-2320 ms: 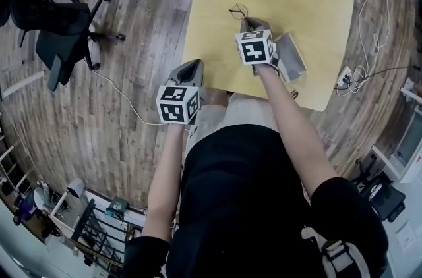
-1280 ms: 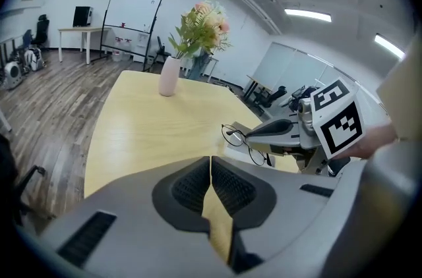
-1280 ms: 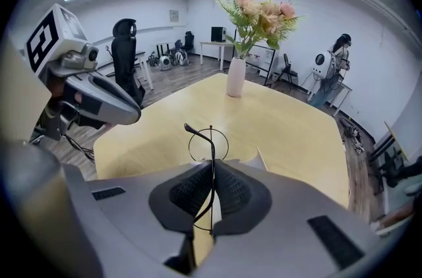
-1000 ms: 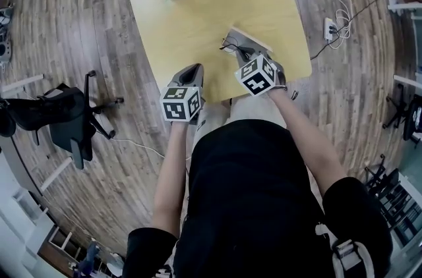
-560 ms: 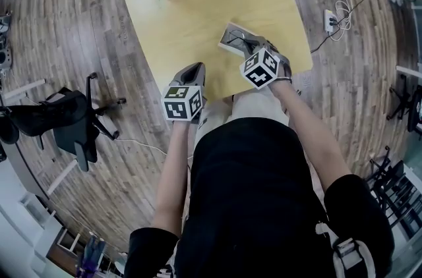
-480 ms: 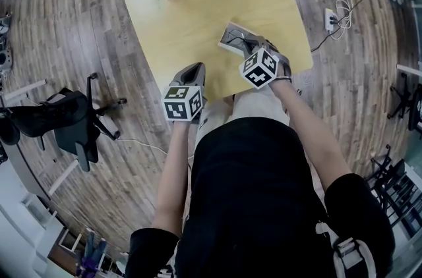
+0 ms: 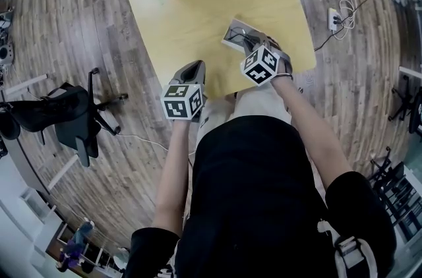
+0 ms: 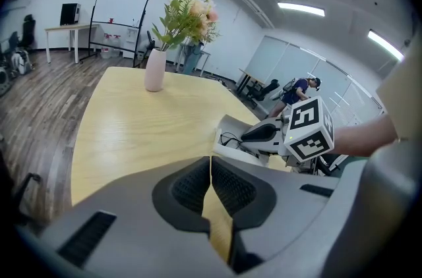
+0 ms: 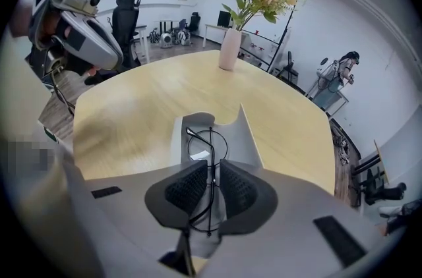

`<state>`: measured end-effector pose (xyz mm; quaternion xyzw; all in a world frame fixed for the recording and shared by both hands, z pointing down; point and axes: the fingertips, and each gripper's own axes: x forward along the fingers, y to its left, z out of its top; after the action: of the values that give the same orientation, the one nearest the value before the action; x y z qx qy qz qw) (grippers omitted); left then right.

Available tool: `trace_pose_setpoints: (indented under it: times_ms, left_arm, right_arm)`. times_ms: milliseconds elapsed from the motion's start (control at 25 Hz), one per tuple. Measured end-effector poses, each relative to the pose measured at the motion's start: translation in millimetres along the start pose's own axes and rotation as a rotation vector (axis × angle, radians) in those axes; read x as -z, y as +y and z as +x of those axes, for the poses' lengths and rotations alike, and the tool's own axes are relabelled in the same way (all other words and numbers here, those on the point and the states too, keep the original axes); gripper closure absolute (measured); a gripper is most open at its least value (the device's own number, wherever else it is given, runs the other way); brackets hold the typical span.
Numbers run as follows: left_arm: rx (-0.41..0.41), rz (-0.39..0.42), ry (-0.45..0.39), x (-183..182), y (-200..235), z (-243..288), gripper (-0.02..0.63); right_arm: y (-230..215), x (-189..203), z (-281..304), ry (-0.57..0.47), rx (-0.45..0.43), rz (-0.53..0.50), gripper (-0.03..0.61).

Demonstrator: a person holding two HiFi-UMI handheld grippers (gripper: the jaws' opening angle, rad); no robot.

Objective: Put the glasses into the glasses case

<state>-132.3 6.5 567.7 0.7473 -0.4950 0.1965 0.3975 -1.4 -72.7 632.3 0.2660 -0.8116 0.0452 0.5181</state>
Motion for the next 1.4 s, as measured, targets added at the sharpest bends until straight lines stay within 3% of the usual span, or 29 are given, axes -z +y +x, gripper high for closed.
trace_pose_setpoints:
  times_ms: [600,1120,1400]
  left_arm:
    - [0.061,0.062,0.011,-15,-24,22,0.589]
    - [0.136,0.151,0.042,-30,-65,48,0.589]
    - [0.145,0.173,0.044,-34,-76,48,0.589]
  right_arm:
    - [-14,5,-38,-0.051,0.054,0.047,0.505]
    - [-62,28,-89,-0.141,0.152,0.187,0.506]
    - [-71,47,-87,-0.11,0.167,0.207,0.506]
